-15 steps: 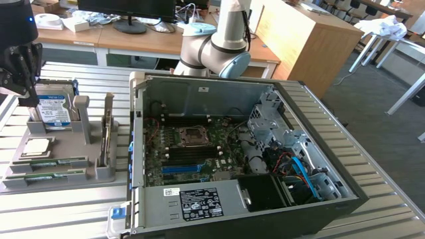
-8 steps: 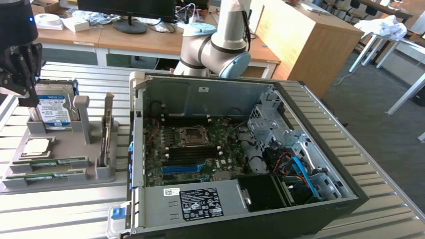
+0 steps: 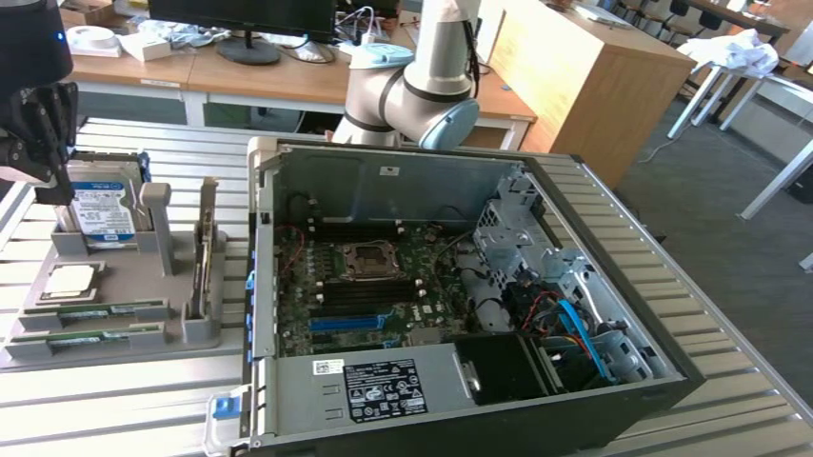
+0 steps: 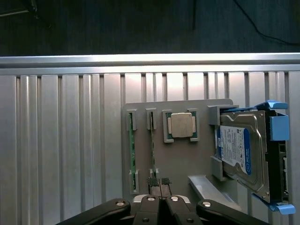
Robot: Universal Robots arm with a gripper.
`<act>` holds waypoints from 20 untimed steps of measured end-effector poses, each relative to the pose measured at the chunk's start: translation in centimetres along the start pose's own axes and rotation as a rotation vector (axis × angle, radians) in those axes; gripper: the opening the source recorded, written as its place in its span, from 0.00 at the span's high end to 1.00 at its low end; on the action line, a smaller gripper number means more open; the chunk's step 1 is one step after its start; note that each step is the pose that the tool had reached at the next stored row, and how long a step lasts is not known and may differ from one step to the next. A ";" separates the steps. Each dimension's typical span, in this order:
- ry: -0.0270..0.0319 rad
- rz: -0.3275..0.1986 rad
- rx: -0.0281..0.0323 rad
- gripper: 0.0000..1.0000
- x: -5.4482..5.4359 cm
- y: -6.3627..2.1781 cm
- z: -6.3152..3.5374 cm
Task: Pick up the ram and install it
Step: 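Pick up the ram and move it above insertion slot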
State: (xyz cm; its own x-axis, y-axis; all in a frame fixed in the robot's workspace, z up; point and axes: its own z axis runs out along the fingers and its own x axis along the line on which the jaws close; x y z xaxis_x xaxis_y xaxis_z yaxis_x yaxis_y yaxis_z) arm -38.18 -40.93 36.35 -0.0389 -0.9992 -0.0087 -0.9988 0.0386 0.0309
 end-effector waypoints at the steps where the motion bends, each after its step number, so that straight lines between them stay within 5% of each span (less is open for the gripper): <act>1: 0.0000 0.000 0.0000 0.90 0.0 0.00 0.00; 14: 0.0000 0.000 0.0001 0.89 0.0 0.00 0.00; 17: 0.0000 0.000 0.0001 0.76 0.0 0.00 0.00; 20: 0.0000 0.000 0.0001 0.76 0.0 0.00 0.01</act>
State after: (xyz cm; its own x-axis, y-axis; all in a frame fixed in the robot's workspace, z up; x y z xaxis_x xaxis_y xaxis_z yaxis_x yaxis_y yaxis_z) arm -38.18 -40.92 36.35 -0.0389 -0.9992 -0.0087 -0.9988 0.0386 0.0308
